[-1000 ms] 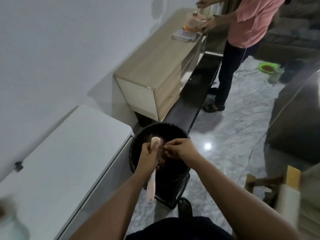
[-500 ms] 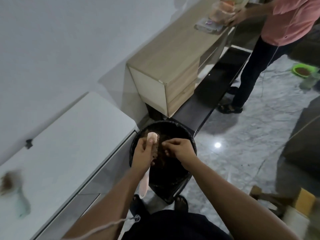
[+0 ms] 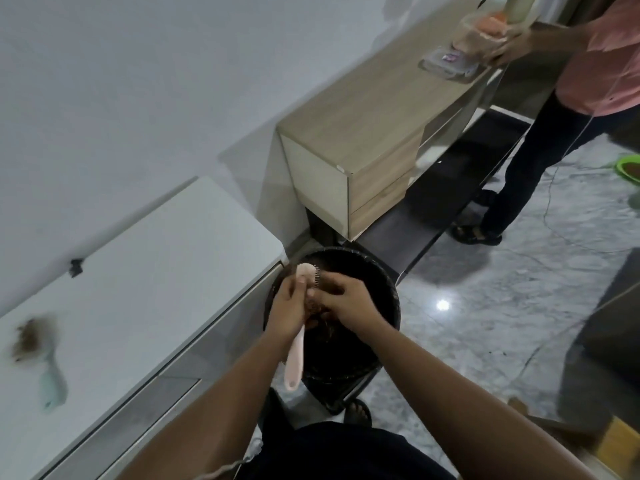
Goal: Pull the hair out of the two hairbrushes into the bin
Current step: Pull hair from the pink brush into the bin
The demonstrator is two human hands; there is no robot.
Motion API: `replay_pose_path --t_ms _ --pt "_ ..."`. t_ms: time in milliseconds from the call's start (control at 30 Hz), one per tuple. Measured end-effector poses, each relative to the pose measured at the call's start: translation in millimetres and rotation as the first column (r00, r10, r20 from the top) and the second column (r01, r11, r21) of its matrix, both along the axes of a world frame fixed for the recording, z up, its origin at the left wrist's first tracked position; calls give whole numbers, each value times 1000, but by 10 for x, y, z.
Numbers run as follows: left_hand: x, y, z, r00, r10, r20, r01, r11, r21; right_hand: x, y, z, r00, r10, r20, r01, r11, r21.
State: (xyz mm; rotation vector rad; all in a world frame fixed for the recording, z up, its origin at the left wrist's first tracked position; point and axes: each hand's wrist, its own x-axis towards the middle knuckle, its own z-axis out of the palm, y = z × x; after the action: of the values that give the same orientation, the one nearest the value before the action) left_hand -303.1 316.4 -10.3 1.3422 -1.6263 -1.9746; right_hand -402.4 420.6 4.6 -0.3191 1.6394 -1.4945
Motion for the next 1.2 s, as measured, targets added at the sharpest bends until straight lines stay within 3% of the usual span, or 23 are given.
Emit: replay_pose_path --t_ms 67,200,300,367,467,600,667,767,867,1000,1067,1200 --pt "-18 8 -14 999 31 7 -31 999 -7 48 -38 -34 997 -20 -70 23 999 48" --pt "59 -63 91 997 65 45 -61 993 -102 -149 188 -255 973 -213 94 192 963 191" --pt "167 -173 65 985 169 19 -169 986 -9 -354 440 -452 878 -461 130 398 853 338" --pt "227 -245 8 979 206 1 -205 975 87 -413 514 -497 845 -520 125 450 818 359" --pt "235 -217 -54 982 189 -13 -182 962 204 -278 370 -336 923 -337 184 290 927 238" --pt "138 24 3 998 -22 -53 30 987 158 45 40 -112 997 -80 -23 80 996 33" --pt "129 91 55 995 -98 20 97 995 18 73 -5 -102 987 -103 -119 107 994 31" --pt "180 110 113 990 -110 83 119 987 -112 -55 96 -210 979 -180 -96 192 973 130" --pt "234 116 77 986 -113 121 132 978 -162 -185 256 -390 959 -282 -14 275 922 273" --pt "253 31 -39 994 8 106 8 988 -151 -291 418 -564 881 -472 26 430 823 370" --pt "271 -11 -43 991 -3 137 25 987 -159 -258 373 -485 920 -392 8 368 869 332" --pt "220 103 18 981 -146 130 162 979 -125 -7 73 -149 989 -130 -77 134 990 53"
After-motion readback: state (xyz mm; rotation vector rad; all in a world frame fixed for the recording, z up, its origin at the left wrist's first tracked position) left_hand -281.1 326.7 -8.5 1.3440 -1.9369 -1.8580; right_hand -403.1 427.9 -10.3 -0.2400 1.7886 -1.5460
